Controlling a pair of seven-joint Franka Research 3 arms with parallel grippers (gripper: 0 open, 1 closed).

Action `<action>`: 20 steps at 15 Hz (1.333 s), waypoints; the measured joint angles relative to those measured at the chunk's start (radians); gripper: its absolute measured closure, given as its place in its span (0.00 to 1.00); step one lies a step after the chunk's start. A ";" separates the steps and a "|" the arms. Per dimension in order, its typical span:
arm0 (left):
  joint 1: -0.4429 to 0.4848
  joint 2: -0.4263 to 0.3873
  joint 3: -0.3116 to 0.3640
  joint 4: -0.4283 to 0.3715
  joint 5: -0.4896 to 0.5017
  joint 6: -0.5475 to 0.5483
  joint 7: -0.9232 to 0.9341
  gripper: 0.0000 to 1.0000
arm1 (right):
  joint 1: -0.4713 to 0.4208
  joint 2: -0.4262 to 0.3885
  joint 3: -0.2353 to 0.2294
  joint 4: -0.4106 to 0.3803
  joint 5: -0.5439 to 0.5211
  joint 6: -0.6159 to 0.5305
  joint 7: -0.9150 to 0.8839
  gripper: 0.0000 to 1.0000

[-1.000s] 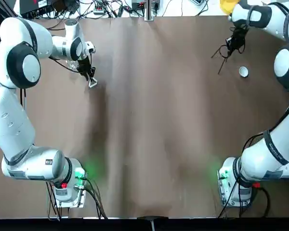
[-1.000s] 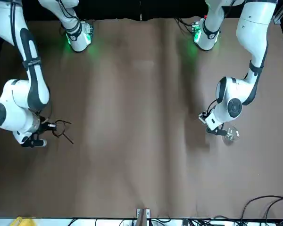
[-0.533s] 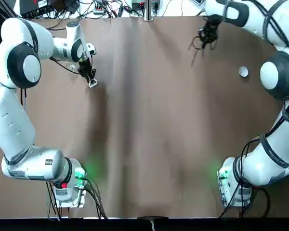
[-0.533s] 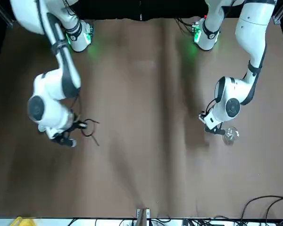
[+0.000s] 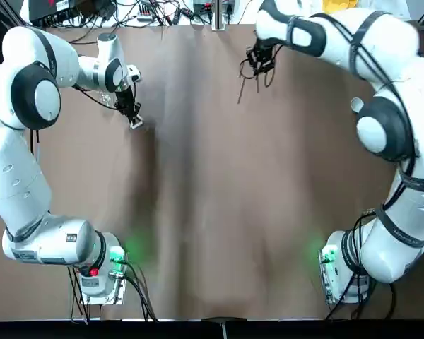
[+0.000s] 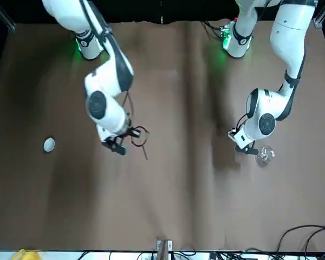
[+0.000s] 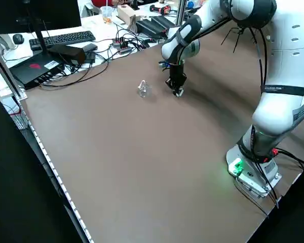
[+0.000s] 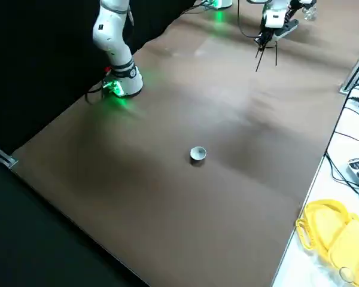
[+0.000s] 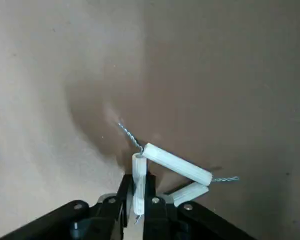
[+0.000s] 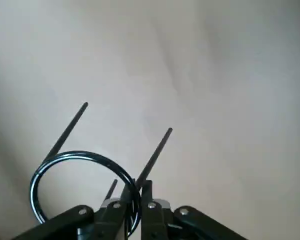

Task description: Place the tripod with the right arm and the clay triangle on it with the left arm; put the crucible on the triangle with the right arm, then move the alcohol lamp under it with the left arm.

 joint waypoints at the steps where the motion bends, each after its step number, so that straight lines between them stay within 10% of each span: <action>1: 0.000 0.001 0.000 0.000 0.000 0.000 0.000 0.84 | 0.021 0.036 0.000 0.042 0.001 0.004 0.026 0.92; 7: 0.005 -0.003 0.001 0.007 0.000 0.001 -0.011 0.88 | 0.052 0.169 0.053 0.198 0.004 0.018 0.091 0.92; 20: 0.011 -0.185 -0.058 0.169 -0.057 -0.264 -0.163 0.88 | 0.103 0.244 0.076 0.213 0.004 0.105 0.154 0.87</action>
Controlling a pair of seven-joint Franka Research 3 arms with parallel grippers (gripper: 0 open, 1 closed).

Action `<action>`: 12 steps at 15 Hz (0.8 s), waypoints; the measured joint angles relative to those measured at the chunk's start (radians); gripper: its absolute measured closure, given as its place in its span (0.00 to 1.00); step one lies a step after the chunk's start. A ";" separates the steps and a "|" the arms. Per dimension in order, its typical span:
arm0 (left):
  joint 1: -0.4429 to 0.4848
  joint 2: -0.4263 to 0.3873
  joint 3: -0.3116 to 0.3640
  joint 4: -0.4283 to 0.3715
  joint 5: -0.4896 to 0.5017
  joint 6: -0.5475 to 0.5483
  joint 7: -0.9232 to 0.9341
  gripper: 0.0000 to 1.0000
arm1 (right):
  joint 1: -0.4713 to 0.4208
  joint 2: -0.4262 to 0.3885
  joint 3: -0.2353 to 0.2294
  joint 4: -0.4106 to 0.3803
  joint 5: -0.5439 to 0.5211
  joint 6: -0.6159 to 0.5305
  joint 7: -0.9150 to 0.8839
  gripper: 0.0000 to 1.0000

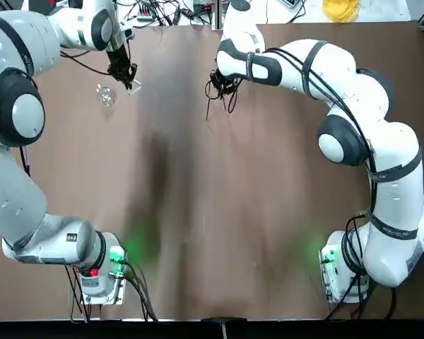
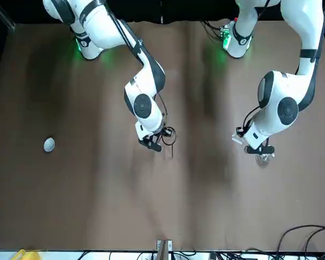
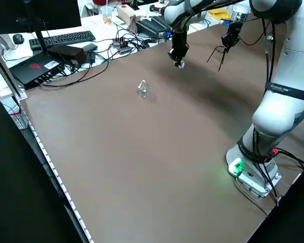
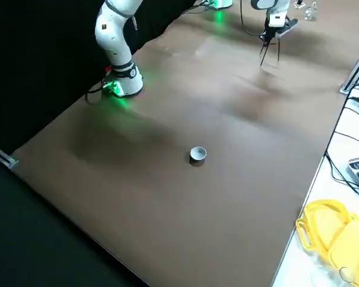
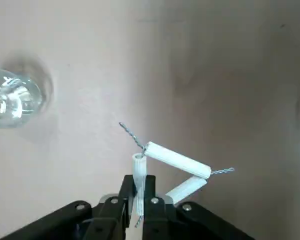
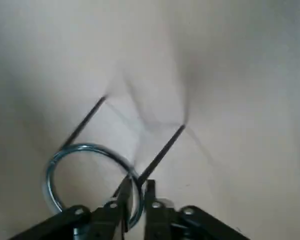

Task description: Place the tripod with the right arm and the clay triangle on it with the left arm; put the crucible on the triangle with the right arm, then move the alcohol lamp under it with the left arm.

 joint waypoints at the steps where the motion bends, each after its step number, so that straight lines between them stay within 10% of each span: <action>1: 0.000 0.000 -0.016 0.017 -0.004 -0.017 -0.029 0.88 | 0.000 0.000 0.000 0.002 0.000 0.001 0.000 0.79; 7: -0.008 0.000 -0.124 0.129 -0.007 -0.087 -0.250 0.88 | -0.001 -0.003 -0.004 0.024 0.000 0.001 0.000 0.27; 12: -0.029 0.007 -0.209 0.167 -0.007 -0.090 -0.404 0.88 | -0.065 -0.065 -0.028 0.048 -0.027 -0.084 -0.034 0.29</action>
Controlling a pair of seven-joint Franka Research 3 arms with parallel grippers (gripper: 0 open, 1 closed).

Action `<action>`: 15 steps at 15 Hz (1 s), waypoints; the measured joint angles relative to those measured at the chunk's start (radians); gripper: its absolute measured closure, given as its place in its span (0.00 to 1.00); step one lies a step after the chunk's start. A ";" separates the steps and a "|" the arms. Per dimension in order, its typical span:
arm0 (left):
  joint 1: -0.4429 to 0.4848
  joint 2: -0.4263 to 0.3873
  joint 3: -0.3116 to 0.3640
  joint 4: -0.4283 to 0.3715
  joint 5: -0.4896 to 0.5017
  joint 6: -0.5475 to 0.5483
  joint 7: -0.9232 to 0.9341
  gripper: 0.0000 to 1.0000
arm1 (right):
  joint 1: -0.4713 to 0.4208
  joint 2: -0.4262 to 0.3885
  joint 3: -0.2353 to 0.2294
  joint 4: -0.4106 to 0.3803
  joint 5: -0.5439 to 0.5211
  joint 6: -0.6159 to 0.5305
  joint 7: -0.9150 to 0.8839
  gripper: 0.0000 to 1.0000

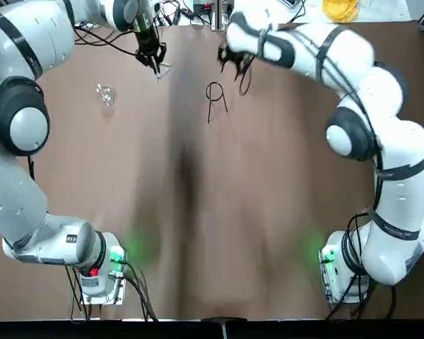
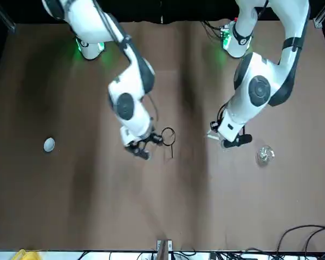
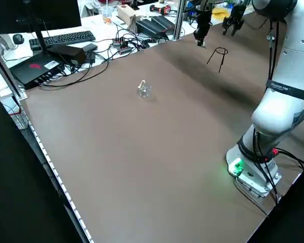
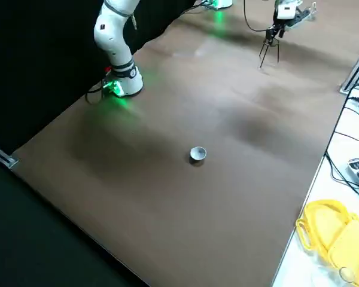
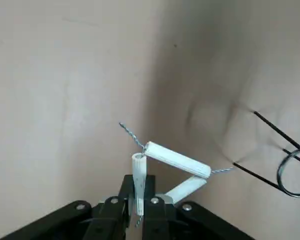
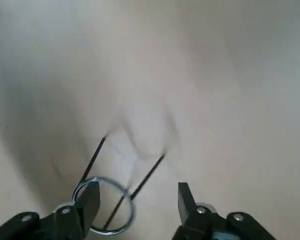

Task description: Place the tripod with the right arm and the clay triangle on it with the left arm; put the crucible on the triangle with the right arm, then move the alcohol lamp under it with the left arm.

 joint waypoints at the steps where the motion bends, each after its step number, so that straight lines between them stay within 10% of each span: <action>1: -0.011 0.008 -0.006 0.005 0.000 0.000 -0.019 0.88 | -0.037 -0.028 -0.001 0.000 -0.003 -0.036 -0.038 0.29; 6: -0.152 0.115 -0.012 0.079 -0.002 0.000 -0.162 0.88 | -0.324 -0.161 -0.007 -0.012 -0.016 -0.311 -0.383 0.29; 15: -0.293 0.243 -0.014 0.214 -0.020 0.027 -0.257 0.88 | -0.658 -0.199 -0.006 -0.124 -0.166 -0.289 -0.877 0.29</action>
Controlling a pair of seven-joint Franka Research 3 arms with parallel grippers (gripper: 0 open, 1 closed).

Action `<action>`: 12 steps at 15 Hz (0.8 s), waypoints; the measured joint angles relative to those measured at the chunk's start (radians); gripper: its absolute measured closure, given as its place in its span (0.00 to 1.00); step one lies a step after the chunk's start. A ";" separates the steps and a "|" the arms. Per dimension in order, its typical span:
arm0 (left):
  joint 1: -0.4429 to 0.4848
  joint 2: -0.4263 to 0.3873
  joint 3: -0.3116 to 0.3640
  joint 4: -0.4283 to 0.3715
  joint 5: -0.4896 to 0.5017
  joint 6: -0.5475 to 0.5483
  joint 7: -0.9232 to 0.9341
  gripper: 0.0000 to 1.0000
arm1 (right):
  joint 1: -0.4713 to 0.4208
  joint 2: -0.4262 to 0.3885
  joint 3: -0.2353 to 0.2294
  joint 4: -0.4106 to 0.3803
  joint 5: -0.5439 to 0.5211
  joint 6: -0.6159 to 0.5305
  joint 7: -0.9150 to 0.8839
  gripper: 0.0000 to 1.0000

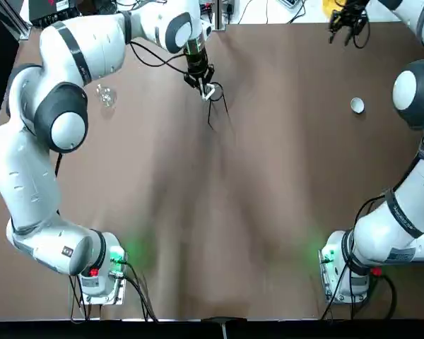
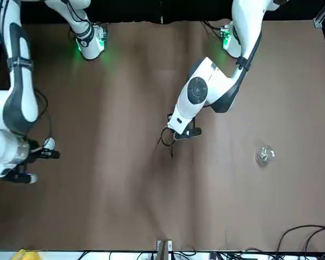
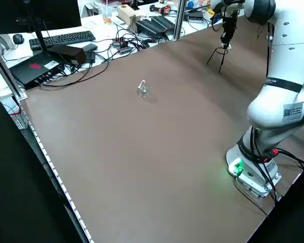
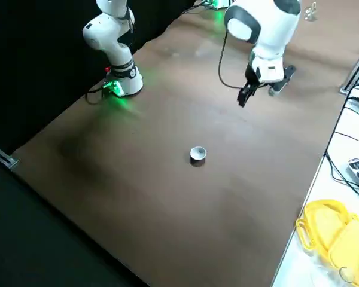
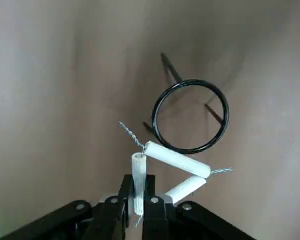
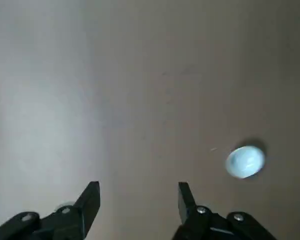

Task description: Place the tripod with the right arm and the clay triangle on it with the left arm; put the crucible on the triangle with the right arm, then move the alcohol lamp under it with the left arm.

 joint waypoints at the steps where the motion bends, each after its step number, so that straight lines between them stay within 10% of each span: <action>1: -0.002 0.008 0.000 0.000 0.000 0.018 -0.001 0.88 | -0.024 0.002 0.000 -0.009 -0.014 0.022 -0.039 0.29; 12: -0.011 0.066 0.000 0.006 0.000 0.156 -0.009 0.88 | -0.291 0.130 0.002 -0.147 -0.027 0.252 -0.517 0.40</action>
